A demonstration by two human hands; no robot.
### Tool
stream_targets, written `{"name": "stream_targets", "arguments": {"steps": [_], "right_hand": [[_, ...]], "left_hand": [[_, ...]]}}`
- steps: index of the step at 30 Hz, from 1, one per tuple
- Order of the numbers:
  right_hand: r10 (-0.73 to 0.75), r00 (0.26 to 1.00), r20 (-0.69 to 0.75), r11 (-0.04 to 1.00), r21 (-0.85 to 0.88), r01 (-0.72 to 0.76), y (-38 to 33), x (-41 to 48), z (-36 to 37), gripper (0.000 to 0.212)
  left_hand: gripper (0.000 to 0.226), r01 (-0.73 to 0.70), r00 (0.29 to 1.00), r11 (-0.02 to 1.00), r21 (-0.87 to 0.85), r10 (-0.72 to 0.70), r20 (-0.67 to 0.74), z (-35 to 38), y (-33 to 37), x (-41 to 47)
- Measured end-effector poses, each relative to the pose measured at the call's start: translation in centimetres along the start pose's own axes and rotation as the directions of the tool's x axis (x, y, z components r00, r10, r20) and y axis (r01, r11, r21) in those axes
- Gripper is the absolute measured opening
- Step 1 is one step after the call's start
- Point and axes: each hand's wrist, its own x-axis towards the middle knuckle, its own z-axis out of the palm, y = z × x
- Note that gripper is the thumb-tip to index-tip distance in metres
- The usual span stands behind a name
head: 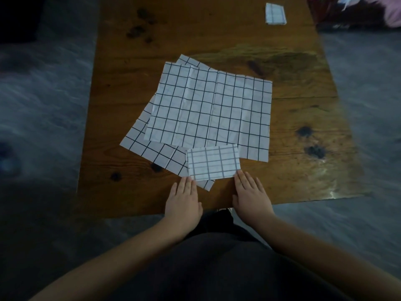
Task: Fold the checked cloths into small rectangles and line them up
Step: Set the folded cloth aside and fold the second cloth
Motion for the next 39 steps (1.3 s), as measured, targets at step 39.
{"name": "stream_targets", "arguments": {"steps": [39], "right_hand": [[0.475, 0.861, 0.181, 0.48, 0.767, -0.426, 0.7, 6.7, -6.0, 0.035]], "left_hand": [[0.064, -0.242, 0.97, 0.964, -0.108, 0.242, -0.011, -2.6, -0.3, 5.6]]}}
